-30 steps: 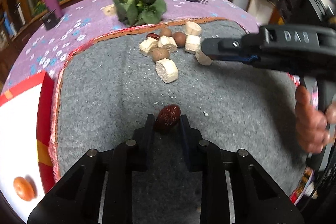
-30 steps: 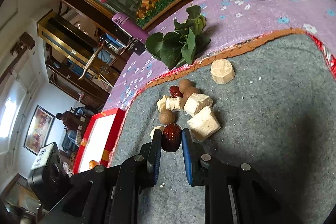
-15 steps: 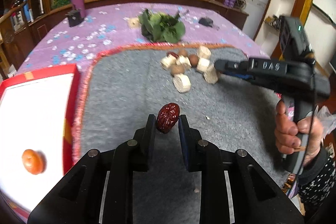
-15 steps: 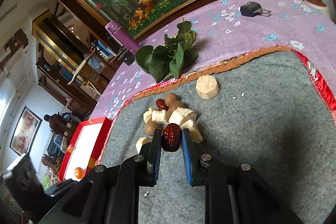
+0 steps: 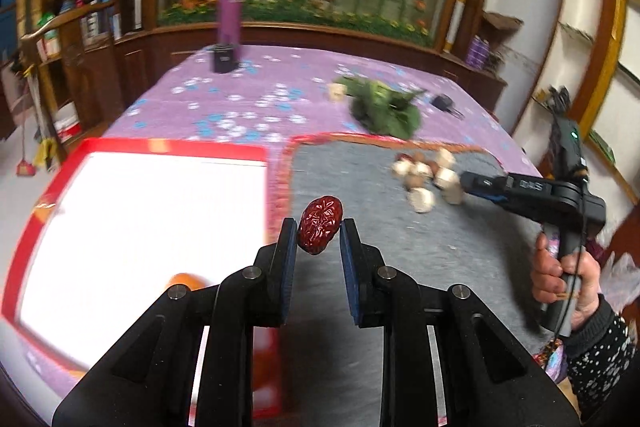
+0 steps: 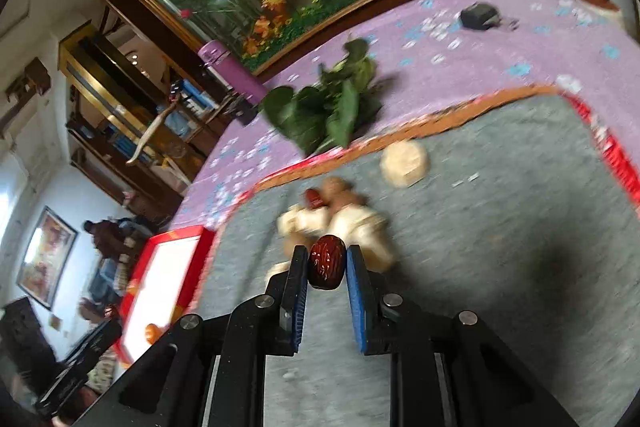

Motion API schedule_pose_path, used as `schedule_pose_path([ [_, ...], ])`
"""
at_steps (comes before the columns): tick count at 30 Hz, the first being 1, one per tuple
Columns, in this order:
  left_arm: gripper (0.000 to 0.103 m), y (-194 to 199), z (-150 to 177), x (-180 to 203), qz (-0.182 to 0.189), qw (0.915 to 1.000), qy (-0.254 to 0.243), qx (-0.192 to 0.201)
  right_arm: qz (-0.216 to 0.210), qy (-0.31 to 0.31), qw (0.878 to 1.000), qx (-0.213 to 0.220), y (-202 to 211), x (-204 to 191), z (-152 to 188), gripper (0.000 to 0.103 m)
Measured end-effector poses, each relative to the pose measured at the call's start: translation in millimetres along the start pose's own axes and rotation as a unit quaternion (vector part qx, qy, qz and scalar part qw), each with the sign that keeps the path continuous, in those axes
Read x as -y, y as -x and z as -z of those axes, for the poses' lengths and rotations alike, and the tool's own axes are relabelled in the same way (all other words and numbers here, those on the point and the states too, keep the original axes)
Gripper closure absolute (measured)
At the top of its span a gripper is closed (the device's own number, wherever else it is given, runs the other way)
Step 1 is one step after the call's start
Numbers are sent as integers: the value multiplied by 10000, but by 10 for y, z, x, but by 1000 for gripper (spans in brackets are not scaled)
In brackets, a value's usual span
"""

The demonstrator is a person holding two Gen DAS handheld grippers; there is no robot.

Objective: Organize fruits
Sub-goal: 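Carry the red date in the left gripper into the tray while the right gripper does likewise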

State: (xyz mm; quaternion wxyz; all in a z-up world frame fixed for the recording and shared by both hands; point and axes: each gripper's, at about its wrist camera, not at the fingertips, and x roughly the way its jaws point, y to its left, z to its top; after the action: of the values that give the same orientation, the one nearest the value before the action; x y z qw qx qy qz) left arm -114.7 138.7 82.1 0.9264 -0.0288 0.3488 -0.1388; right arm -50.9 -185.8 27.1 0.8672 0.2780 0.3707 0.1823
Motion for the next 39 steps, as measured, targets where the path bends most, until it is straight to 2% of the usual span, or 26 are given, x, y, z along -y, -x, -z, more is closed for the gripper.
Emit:
schedule_pose_path([
  [7, 82, 214, 88, -613, -553, 9977, 371, 144, -715, 103, 9964, -446, -219, -529, 101, 84],
  [13, 82, 213, 255, -1010, -723, 9951, 680, 34, -1169, 307, 9885, -910, -567, -1072, 250, 85],
  [17, 82, 166, 351, -1163, -746, 9940, 799, -78, -1342, 536, 9816, -1246, -860, -1463, 420, 85],
  [23, 82, 120, 417, -1260, -776, 9937, 772, -236, -1322, 905, 9749, -1543, -1226, -1892, 625, 85],
  [28, 82, 142, 446, -1314, -733, 9937, 811, -236, -1375, 855, 9720, -1702, -1436, -1998, 681, 85],
  [33, 82, 194, 399, -1309, -681, 9946, 772, -136, -1528, 636, 9726, -1630, -1350, -1896, 594, 85],
  [39, 82, 162, 380, -1293, -693, 9944, 786, -162, -1876, 117, 9634, -1913, -1440, -1780, 537, 85],
])
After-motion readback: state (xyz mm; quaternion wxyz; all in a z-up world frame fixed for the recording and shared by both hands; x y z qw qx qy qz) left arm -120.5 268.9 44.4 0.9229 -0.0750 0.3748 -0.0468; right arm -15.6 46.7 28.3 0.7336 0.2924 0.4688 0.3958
